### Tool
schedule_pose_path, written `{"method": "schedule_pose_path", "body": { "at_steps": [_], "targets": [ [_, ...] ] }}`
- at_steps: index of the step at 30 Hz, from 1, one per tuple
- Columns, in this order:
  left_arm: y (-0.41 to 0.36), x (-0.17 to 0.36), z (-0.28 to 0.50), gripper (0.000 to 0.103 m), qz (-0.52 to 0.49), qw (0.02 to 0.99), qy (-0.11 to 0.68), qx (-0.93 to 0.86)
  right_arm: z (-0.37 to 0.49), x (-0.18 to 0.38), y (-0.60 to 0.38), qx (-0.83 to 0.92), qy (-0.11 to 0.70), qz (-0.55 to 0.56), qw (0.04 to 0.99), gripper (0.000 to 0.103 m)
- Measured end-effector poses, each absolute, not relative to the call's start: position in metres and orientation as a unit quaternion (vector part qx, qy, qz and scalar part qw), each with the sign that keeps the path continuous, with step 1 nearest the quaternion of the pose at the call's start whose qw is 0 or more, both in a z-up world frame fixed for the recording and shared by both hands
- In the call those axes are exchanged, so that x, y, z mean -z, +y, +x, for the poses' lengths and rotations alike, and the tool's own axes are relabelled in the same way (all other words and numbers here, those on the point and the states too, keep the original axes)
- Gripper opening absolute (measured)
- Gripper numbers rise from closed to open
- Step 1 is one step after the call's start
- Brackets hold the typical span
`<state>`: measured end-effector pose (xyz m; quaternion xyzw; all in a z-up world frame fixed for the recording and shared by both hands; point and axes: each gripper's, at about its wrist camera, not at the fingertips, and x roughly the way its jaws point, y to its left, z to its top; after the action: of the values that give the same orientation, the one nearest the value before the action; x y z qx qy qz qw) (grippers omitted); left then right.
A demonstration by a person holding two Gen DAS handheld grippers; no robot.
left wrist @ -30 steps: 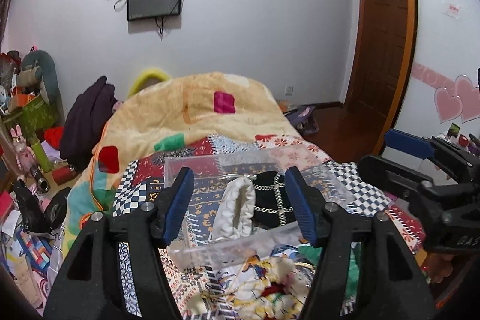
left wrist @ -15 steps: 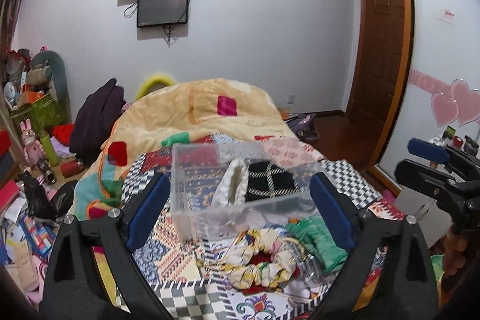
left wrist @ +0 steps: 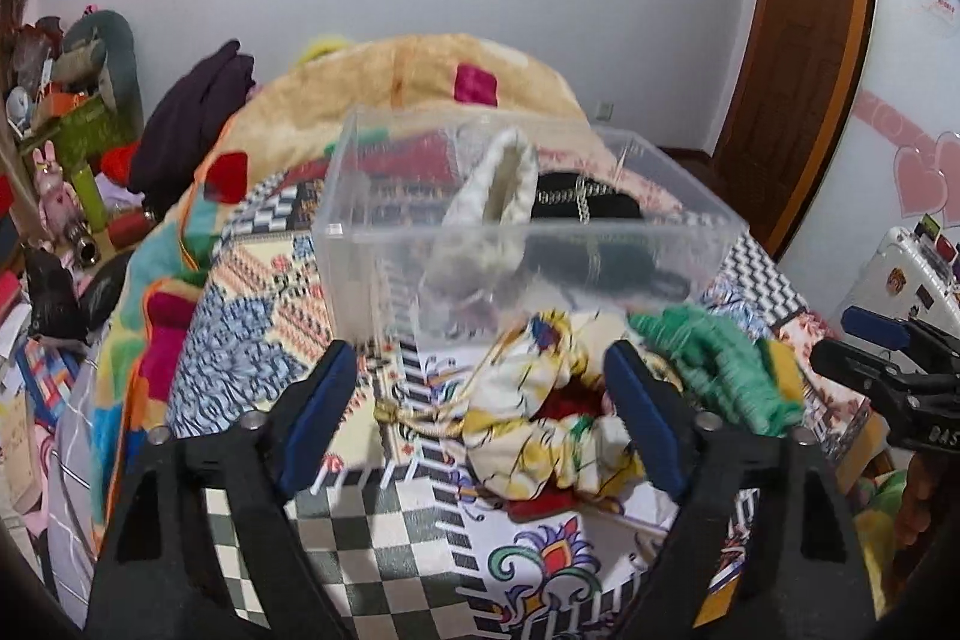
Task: Organize soft objects
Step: 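Grasp the yellow floral cloth with the left tool while the right tool grasps the yellow sponge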
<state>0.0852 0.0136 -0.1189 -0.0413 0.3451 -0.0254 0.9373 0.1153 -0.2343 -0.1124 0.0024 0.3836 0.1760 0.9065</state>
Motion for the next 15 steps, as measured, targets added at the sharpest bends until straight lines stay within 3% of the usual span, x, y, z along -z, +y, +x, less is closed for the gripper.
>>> {"method": "schedule_pose_path", "body": {
  "at_steps": [3, 8, 13, 15],
  "targets": [
    [0.013, 0.13, 0.087, 0.075, -0.044, 0.932, 0.357, 0.03, 0.119, 0.125, -0.238, -0.179, 0.403, 0.017, 0.898, 0.071],
    [0.013, 0.143, 0.093, 0.055, -0.053, 0.923, 0.378, 0.049, 0.12, 0.137, -0.236, -0.193, 0.425, 0.025, 0.884, 0.058],
    [0.013, 0.15, 0.097, 0.03, -0.063, 0.917, 0.39, 0.06, 0.117, 0.137, -0.231, -0.225, 0.428, 0.03, 0.875, 0.053],
    [0.014, 0.151, 0.097, 0.024, -0.071, 0.915, 0.391, 0.063, 0.116, 0.138, -0.228, -0.235, 0.429, 0.029, 0.872, 0.052]
  ]
}}
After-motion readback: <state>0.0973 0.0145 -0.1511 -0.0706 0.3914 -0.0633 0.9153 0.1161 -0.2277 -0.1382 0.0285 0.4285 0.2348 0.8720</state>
